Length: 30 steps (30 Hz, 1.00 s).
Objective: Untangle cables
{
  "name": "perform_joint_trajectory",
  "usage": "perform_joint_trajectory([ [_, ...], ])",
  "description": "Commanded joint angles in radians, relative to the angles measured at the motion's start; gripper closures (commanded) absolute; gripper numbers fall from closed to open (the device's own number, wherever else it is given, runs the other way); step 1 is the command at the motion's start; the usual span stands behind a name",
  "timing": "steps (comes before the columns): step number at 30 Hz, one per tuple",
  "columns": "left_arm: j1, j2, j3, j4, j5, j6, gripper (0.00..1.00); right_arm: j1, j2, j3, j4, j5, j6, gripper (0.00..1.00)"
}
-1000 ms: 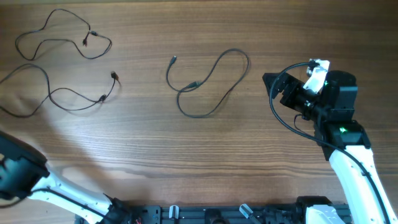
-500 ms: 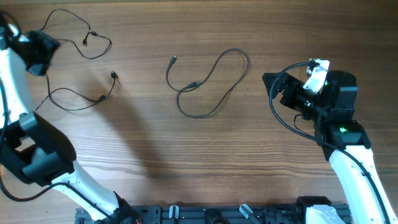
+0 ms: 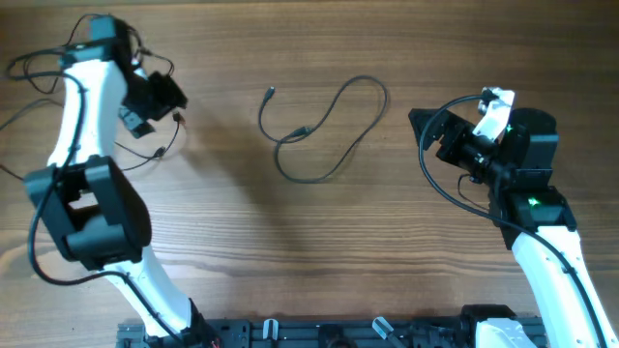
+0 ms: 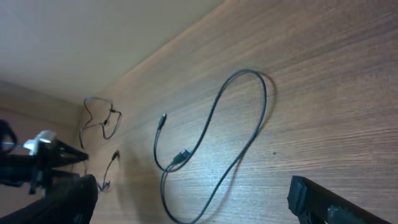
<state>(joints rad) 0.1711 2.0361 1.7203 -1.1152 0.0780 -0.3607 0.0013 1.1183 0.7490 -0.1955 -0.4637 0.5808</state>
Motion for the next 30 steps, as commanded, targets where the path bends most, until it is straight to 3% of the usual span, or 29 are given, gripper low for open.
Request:
perform_joint_trajectory([
  [1,-0.048,0.016,-0.073,0.05,-0.262,0.04,0.22,0.005,0.004,0.021,0.011,-0.009,0.041,0.0],
  [9,-0.064,0.016,-0.212,0.23,-0.296,0.258,0.28,0.005,0.004,0.021,0.026,-0.016,0.051,0.0],
  [11,-0.064,0.016,-0.237,0.264,-0.276,0.286,0.33,0.005,0.004,0.021,0.029,-0.016,0.051,0.0],
  [12,-0.064,0.016,-0.251,0.279,-0.237,0.309,0.41,0.005,0.004,0.021,0.031,-0.016,0.051,0.0],
  [17,-0.063,0.016,-0.283,0.334,-0.218,0.331,0.54,0.005,0.004,0.021,0.035,-0.016,0.051,0.0],
  [21,-0.063,0.027,-0.283,0.36,-0.218,0.331,0.59,0.005,0.004,0.021,0.034,-0.016,0.051,0.0],
  [23,-0.063,0.034,-0.283,0.372,-0.218,0.332,0.67,0.005,0.004,0.021,0.034,-0.016,0.051,0.01],
  [30,-0.063,0.068,-0.283,0.378,-0.218,0.331,0.72,0.005,0.004,0.021,0.034,-0.016,0.05,0.0],
])
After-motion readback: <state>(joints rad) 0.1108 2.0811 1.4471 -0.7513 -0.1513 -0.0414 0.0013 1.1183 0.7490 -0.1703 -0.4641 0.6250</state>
